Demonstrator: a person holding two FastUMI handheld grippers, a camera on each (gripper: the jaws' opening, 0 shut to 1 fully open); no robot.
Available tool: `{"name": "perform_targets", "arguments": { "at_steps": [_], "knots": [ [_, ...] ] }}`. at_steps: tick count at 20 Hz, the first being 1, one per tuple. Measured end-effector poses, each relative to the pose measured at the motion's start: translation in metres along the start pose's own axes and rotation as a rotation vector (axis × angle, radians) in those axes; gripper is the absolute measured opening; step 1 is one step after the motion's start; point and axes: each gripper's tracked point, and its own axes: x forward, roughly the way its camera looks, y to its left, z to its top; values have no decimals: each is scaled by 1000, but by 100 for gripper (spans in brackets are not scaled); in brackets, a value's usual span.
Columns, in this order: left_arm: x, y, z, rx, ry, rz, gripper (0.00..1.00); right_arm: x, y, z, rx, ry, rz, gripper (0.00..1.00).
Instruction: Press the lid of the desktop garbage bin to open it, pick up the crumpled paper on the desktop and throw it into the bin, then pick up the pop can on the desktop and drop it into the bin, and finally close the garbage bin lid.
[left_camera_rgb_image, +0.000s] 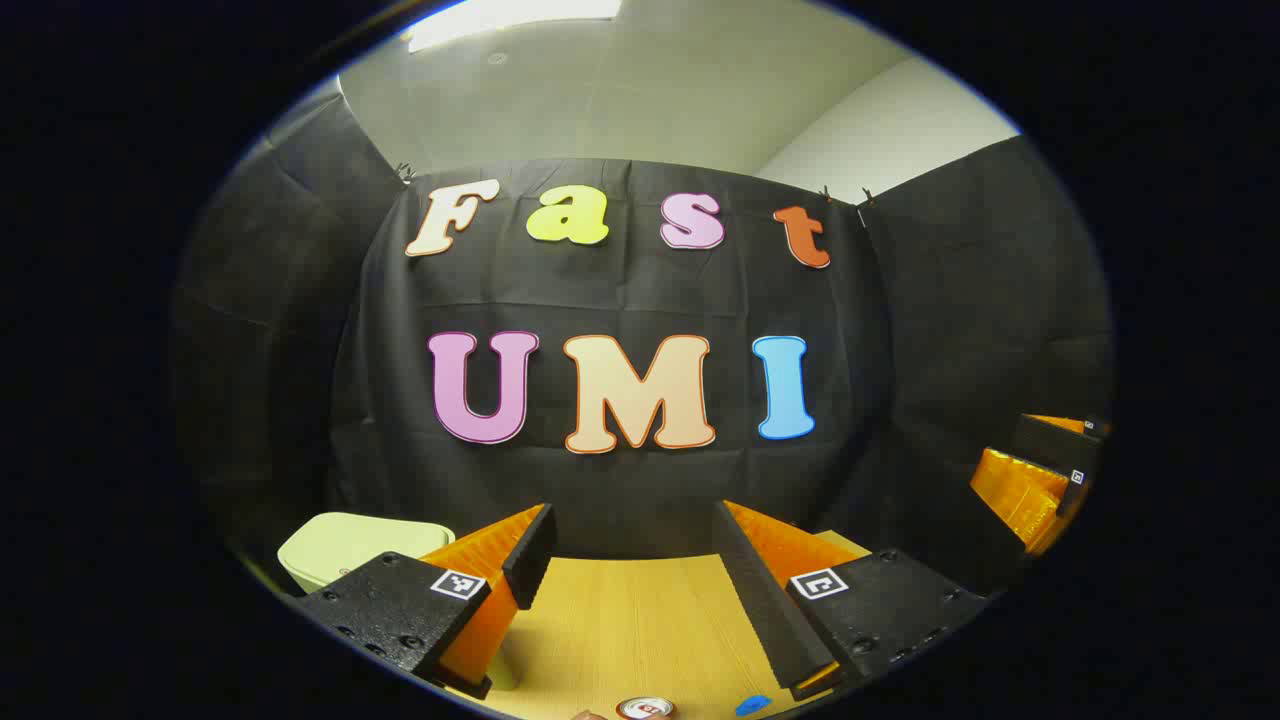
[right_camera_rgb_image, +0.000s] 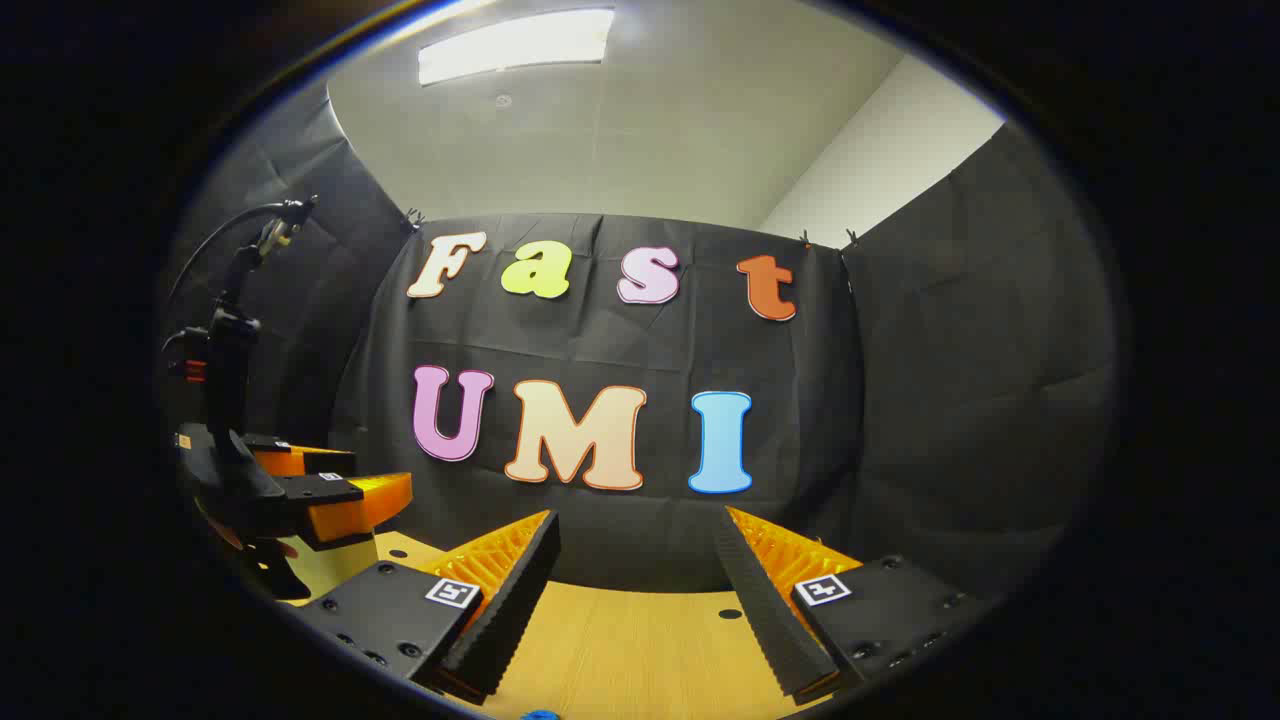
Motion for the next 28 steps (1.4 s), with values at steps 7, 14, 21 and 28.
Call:
{"name": "perform_targets", "arguments": {
  "at_steps": [7, 14, 21, 28],
  "knots": [
    [-3, 4, -5, 24, 8, -4, 94, 6, 1, -7, 2, 9, 4, 98],
    [-12, 21, -5, 37, -7, 58, 95, 10, 6, -15, 21, 17, 45, 100],
    [-22, 47, -2, 59, -27, 129, 94, 13, 14, -14, 41, 9, 75, 98],
    [-20, 82, -28, 79, 73, 186, 47, 11, 27, -21, 38, 38, 109, 100]
  ]
}}
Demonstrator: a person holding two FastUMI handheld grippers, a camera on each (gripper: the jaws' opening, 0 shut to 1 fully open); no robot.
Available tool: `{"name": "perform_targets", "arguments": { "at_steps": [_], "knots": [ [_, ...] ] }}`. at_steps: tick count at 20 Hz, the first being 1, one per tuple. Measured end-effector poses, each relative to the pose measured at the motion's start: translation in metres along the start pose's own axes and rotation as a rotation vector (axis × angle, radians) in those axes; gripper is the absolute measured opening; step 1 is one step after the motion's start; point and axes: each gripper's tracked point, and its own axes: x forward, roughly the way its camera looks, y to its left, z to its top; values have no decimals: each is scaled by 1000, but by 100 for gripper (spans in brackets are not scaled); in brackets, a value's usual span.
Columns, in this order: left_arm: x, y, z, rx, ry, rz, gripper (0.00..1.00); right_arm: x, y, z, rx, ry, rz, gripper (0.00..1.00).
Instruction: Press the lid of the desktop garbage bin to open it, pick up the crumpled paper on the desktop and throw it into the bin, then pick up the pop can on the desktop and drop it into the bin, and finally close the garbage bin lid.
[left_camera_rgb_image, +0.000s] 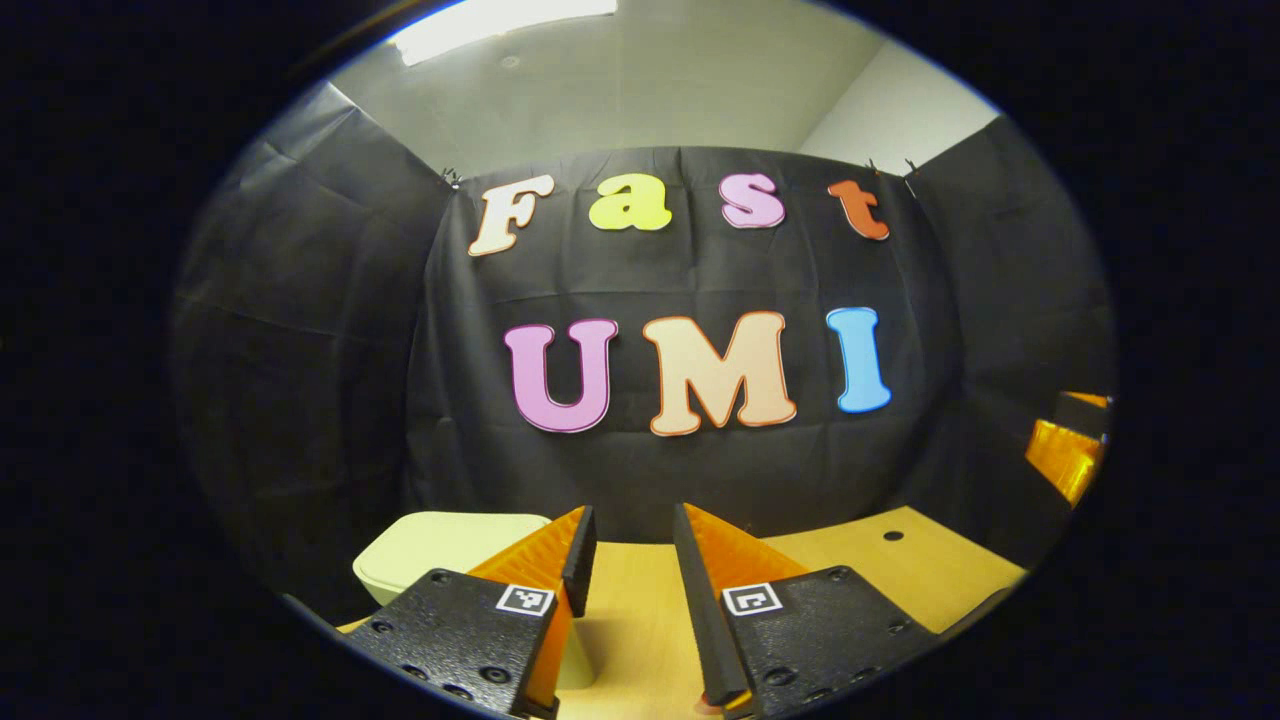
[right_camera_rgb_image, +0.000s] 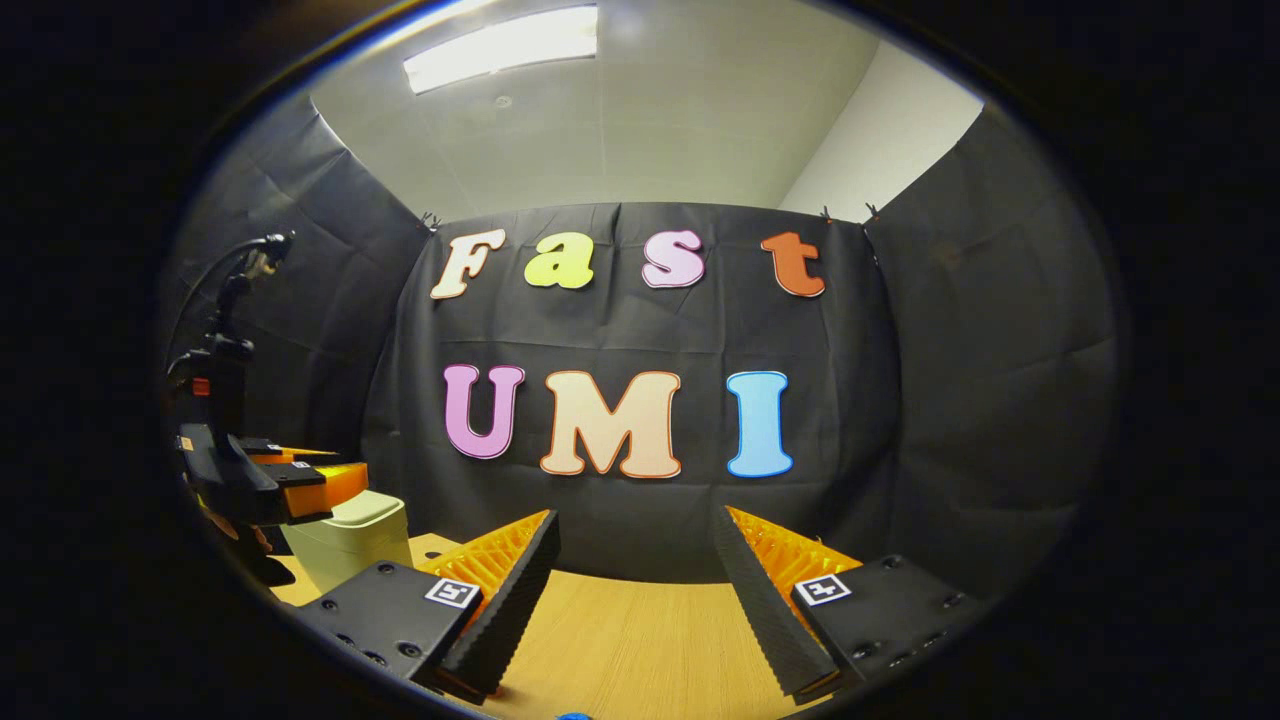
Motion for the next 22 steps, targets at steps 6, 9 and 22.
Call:
{"name": "perform_targets", "arguments": {
  "at_steps": [6, 9, 22],
  "knots": [
    [1, 30, -14, -9, 34, 60, 15, 0, 10, -5, -9, 16, 23, 98],
    [3, 46, -19, -21, 38, 89, 3, 0, 16, -7, -17, 24, 33, 98],
    [20, 141, -78, -81, 183, 253, 0, -1, 37, -28, -90, 103, 52, 100]
  ]
}}
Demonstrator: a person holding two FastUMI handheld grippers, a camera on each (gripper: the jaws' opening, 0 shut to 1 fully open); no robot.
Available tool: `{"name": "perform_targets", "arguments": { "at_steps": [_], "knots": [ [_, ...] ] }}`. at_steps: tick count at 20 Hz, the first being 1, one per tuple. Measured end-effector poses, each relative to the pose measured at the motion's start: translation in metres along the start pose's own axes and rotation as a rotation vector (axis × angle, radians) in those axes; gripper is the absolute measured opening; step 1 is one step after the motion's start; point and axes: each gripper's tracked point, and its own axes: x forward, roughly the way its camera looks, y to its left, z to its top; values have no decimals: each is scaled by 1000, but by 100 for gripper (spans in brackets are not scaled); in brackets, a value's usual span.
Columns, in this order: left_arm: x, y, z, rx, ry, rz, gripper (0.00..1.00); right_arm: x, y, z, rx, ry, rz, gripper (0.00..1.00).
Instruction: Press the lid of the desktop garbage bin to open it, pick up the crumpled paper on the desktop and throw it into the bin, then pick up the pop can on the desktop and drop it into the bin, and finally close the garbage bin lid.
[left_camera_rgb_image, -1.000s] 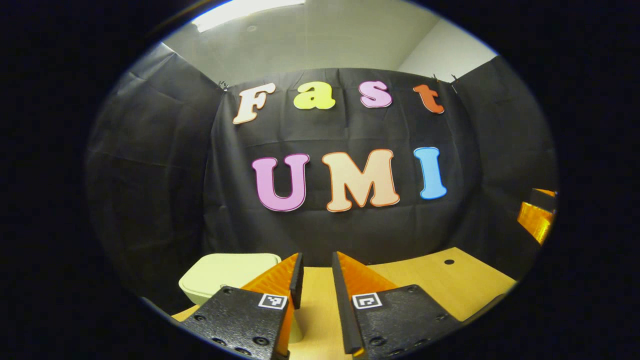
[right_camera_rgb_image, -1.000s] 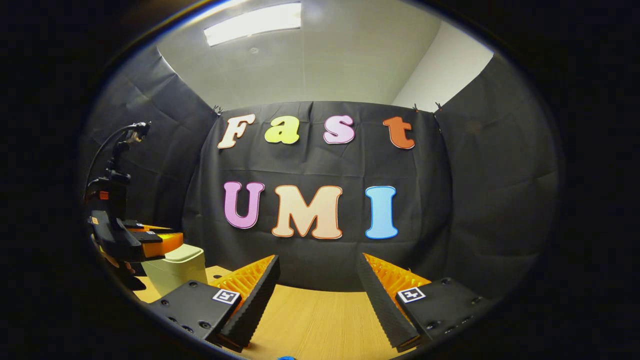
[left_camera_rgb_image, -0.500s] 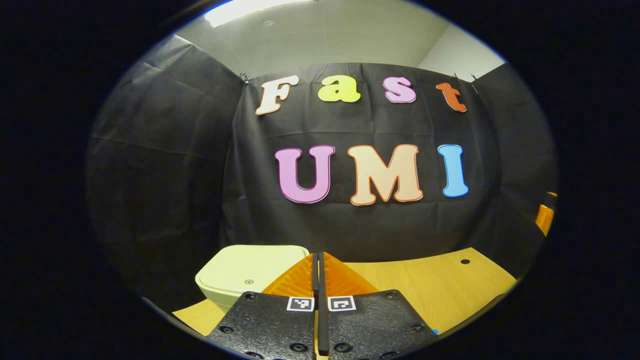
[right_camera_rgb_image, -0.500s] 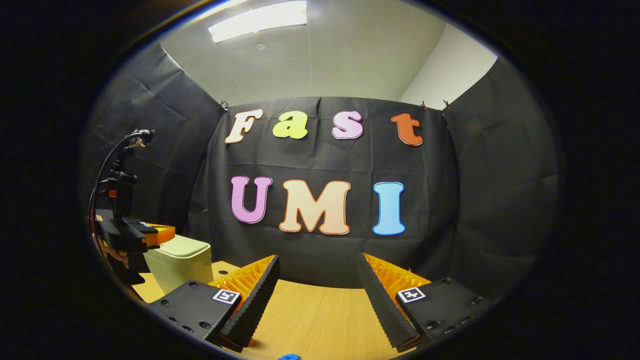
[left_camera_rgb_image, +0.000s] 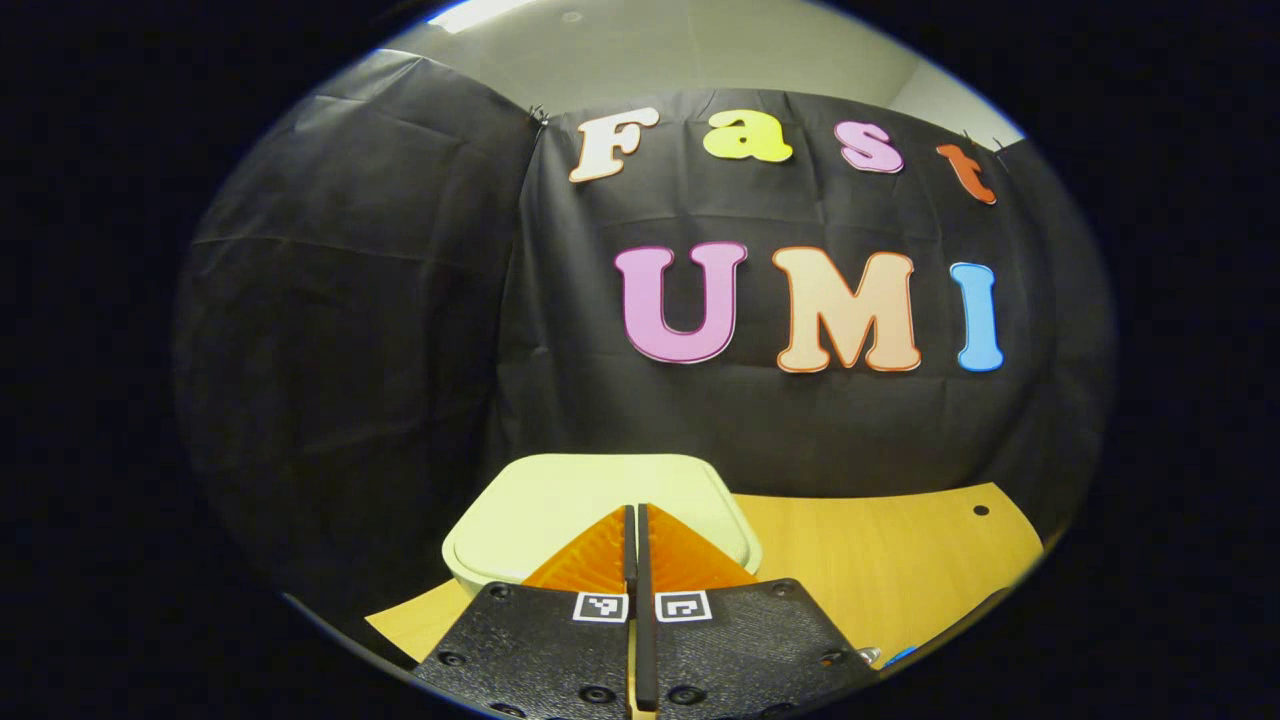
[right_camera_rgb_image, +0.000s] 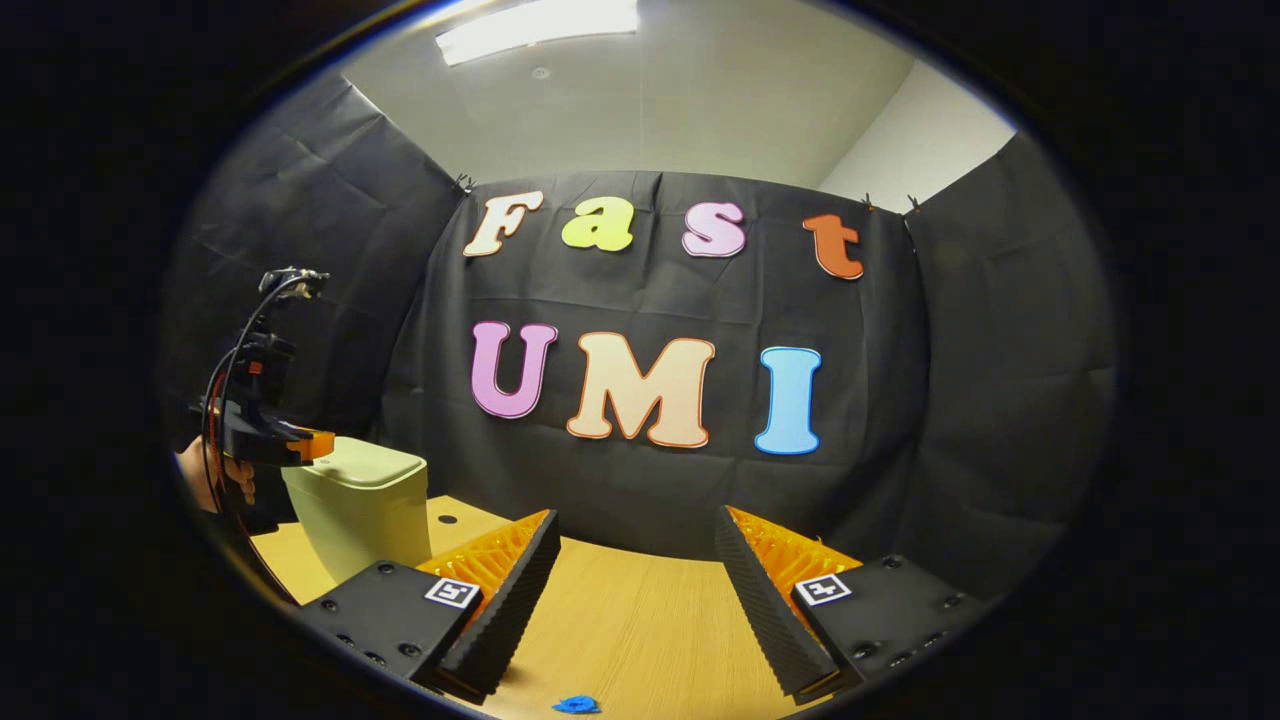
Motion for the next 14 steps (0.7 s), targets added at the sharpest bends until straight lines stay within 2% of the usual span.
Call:
{"name": "perform_targets", "arguments": {
  "at_steps": [3, 5, 6, 7, 8, 11, 12, 13, 14],
  "knots": [
    [7, 6, -23, -24, 65, 3, 0, 2, 7, -4, -15, 8, 8, 100],
    [8, 5, -17, -39, 14, -8, 0, 6, 13, -8, -12, 24, 16, 98],
    [8, 5, -25, -54, 33, -10, 0, 8, 18, -12, -9, 35, 24, 100],
    [8, 4, -22, -51, -11, -26, 0, 9, 22, -15, -2, 44, 30, 98],
    [7, 3, -23, -41, 6, -31, 0, 9, 26, -19, 5, 50, 38, 100],
    [5, 5, -12, -4, -47, -18, 0, 16, 35, -29, 23, 76, 64, 98],
    [4, -1, -8, -9, -59, -46, 0, 18, 34, -37, 19, 97, 66, 100],
    [-3, -9, -6, -23, -65, -82, 17, 22, 32, -46, 16, 118, 67, 98],
    [-12, -29, -1, -49, -77, -173, 34, 27, 28, -61, 29, 149, 64, 98]
  ]
}}
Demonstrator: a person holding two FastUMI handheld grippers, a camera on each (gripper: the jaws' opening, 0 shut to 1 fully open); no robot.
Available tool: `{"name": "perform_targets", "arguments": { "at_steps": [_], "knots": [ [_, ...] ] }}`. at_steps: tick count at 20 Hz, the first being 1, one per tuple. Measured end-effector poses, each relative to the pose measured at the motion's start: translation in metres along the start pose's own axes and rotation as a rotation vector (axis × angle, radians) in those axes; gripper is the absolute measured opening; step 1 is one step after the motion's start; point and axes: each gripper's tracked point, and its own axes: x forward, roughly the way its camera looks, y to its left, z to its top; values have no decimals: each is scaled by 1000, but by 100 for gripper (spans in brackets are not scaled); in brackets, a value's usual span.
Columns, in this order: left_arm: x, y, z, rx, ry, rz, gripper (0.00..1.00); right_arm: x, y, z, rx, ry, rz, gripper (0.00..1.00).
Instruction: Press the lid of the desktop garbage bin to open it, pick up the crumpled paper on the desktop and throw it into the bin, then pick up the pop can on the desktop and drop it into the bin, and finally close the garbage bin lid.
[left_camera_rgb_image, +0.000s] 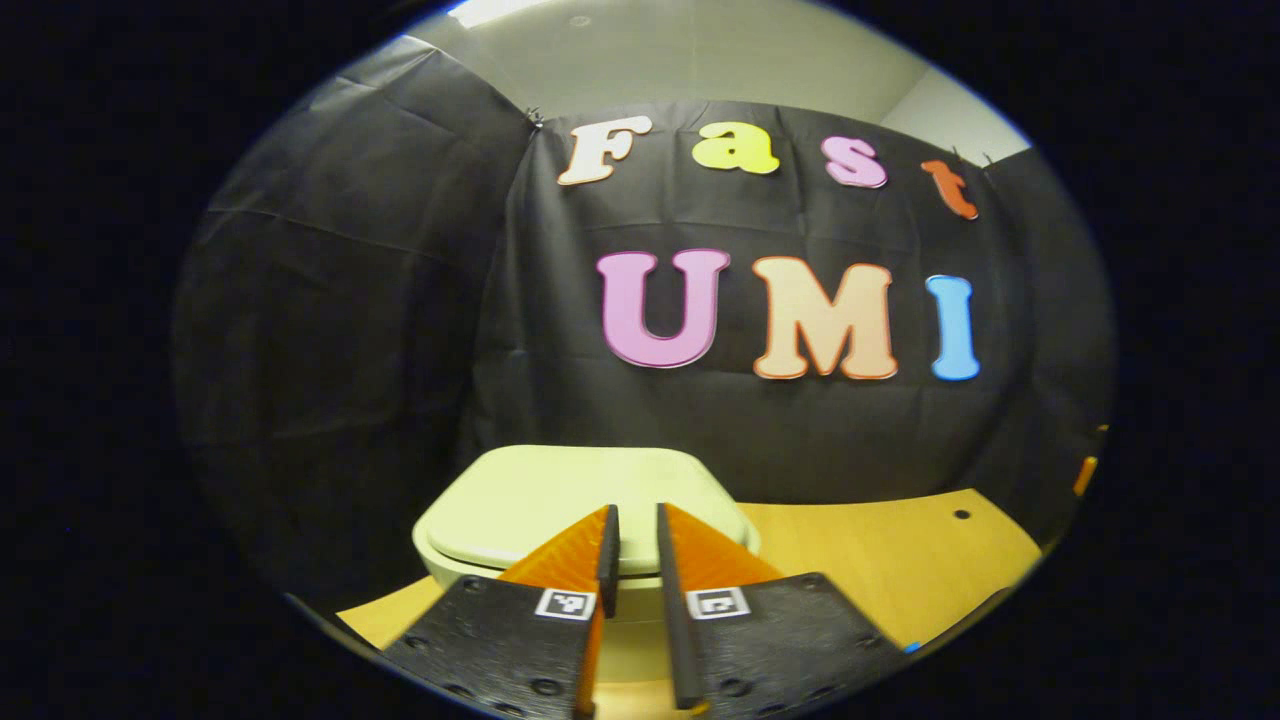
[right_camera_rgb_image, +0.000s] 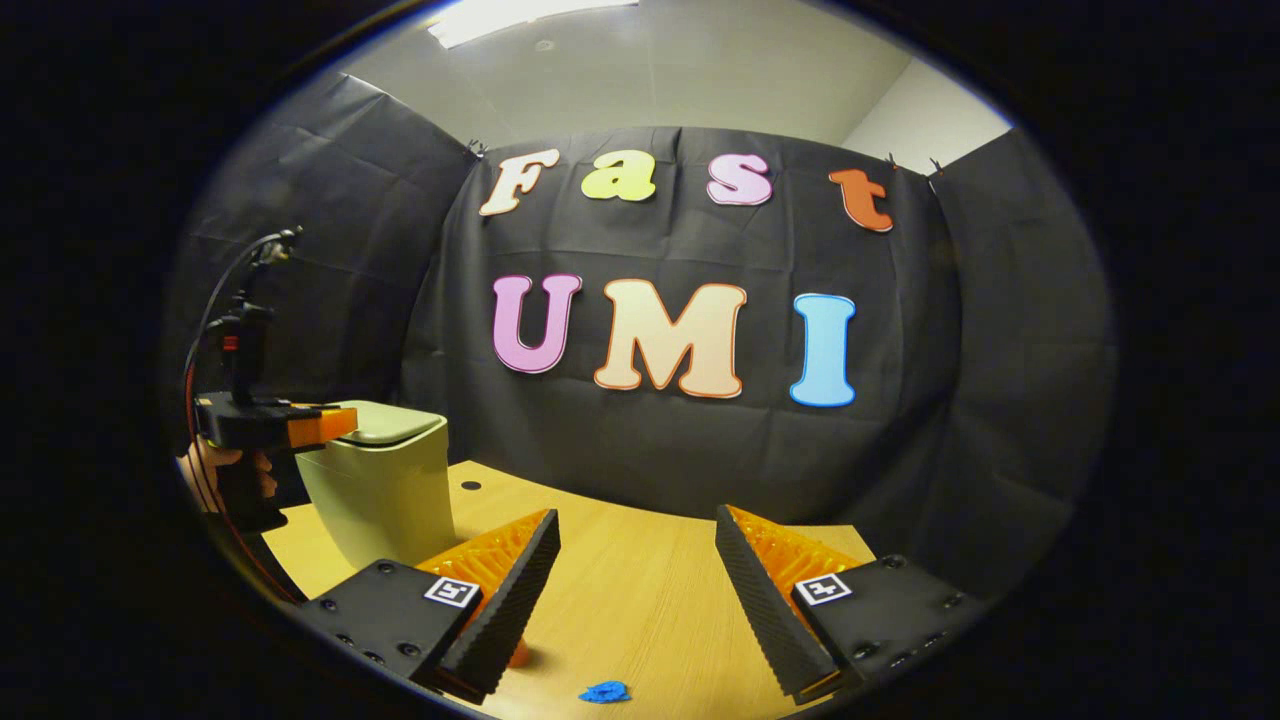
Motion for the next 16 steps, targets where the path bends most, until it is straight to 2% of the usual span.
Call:
{"name": "perform_targets", "arguments": {
  "at_steps": [2, 4, 7, 8, 11, 16],
  "knots": [
    [-11, 7, 17, 19, -46, 16, 68, 7, -5, -15, 7, 35, -4, 100],
    [-20, 6, 32, 27, -82, 27, 69, 13, -9, -29, 3, 64, -5, 98],
    [-35, -3, 46, 18, -116, -4, 84, 23, -6, -54, 11, 137, 17, 99],
    [-46, -5, 53, 31, -136, -7, 93, 27, -2, -70, 12, 181, 33, 99],
    [-69, -13, 70, 21, -171, -24, 91, 33, 11, -118, 11, 307, 68, 99],
    [-90, -15, 90, 74, -218, -16, 90, 37, 19, -174, -8, 476, 108, 99]
  ]
}}
